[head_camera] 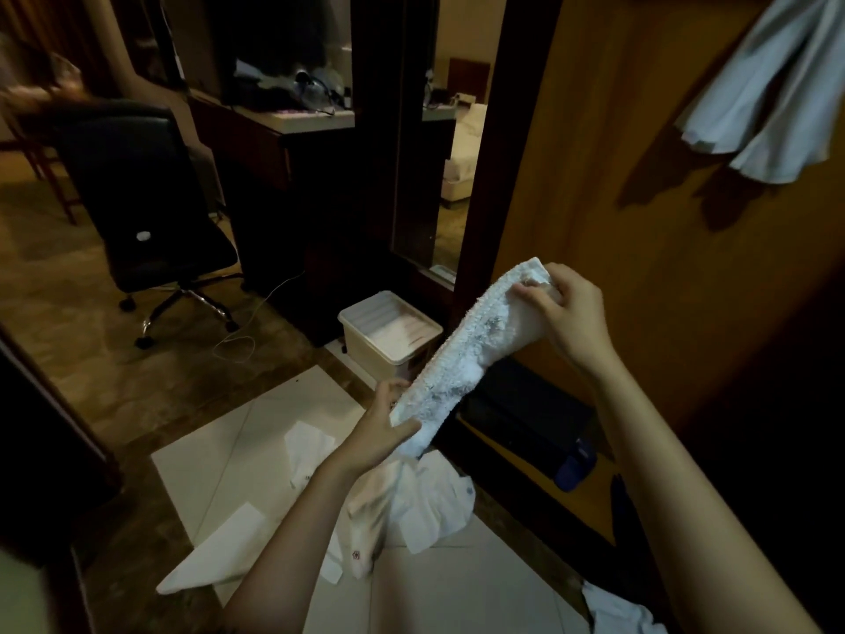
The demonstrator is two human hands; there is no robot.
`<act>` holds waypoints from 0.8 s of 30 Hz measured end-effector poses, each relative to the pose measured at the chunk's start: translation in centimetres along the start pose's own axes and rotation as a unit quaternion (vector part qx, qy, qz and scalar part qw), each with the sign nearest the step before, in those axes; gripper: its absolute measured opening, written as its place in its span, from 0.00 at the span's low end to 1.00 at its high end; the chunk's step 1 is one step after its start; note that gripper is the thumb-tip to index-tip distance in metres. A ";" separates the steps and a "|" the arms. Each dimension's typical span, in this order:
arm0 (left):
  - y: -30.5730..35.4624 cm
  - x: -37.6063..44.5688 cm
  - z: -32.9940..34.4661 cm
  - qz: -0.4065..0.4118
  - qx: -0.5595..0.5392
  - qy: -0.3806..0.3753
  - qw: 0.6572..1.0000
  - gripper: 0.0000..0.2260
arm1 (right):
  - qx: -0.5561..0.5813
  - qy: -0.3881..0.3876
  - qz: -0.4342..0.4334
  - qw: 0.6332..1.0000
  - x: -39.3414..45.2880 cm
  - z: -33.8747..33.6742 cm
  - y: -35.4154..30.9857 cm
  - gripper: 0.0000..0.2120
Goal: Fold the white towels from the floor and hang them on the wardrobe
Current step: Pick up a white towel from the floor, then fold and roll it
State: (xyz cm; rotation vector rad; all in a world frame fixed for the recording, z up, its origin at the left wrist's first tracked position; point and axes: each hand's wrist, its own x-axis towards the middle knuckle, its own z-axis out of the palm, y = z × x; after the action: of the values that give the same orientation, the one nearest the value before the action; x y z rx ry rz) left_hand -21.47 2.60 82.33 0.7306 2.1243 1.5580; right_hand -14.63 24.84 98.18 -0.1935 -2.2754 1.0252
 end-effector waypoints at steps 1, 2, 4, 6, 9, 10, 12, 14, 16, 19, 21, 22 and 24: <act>0.3 0.1 -0.1 0.025 -0.014 0.026 0.999 0.25 | 0.020 0.016 0.021 0.999 0.3 -0.6 0.6 0.05; 0.6 0.3 -0.3 0.050 -0.027 0.053 0.997 0.28 | 0.038 0.032 0.042 0.998 0.6 -1.2 1.2 0.03; 1.7 0.6 -0.6 0.101 -0.031 0.100 0.989 0.29 | 0.067 0.055 0.080 0.993 1.1 -2.5 2.3 0.02; 2.5 1.0 -0.8 0.167 -0.005 0.136 0.976 0.27 | 0.083 0.070 0.102 0.989 1.7 -3.4 3.0 0.03; 3.3 2.0 -1.1 0.245 0.037 0.178 0.952 0.19 | 0.097 0.090 0.113 0.985 2.6 -4.1 3.1 0.04; 3.4 2.3 -1.3 0.258 0.048 0.196 0.945 0.16 | 0.102 0.096 0.115 0.983 2.8 -4.1 3.0 0.05; 3.7 3.1 -1.8 0.281 0.073 0.217 0.932 0.13 | 0.110 0.107 0.114 0.981 3.4 -4.2 2.9 0.06; 4.2 3.7 -2.6 0.269 0.086 0.216 0.935 0.08 | 0.119 0.115 0.112 0.980 3.8 -4.0 2.7 0.06; 5.0 4.0 -3.4 0.234 0.079 0.202 0.948 0.04 | 0.122 0.122 0.110 0.979 4.1 -3.9 2.6 0.05; 6.2 4.0 -3.9 0.187 0.062 0.180 0.964 0.06 | 0.115 0.123 0.117 0.979 4.4 -4.0 3.1 0.06; 6.8 4.3 -4.2 0.162 0.048 0.161 0.972 0.12 | 0.102 0.120 0.130 0.979 4.4 -4.3 3.8 0.08; 7.2 4.5 -4.3 0.152 0.046 0.144 0.977 0.13 | 0.096 0.119 0.139 0.978 4.4 -4.5 4.2 0.09; 7.5 5.1 -4.5 0.132 0.054 0.108 0.984 0.13 | 0.093 0.113 0.155 0.977 4.4 -4.8 5.0 0.09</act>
State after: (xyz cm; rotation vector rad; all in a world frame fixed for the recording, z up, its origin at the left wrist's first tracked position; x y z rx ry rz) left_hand -26.84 4.19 90.76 0.9530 2.3627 1.7366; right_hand -15.81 32.91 99.10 -0.5698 -1.9688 1.2975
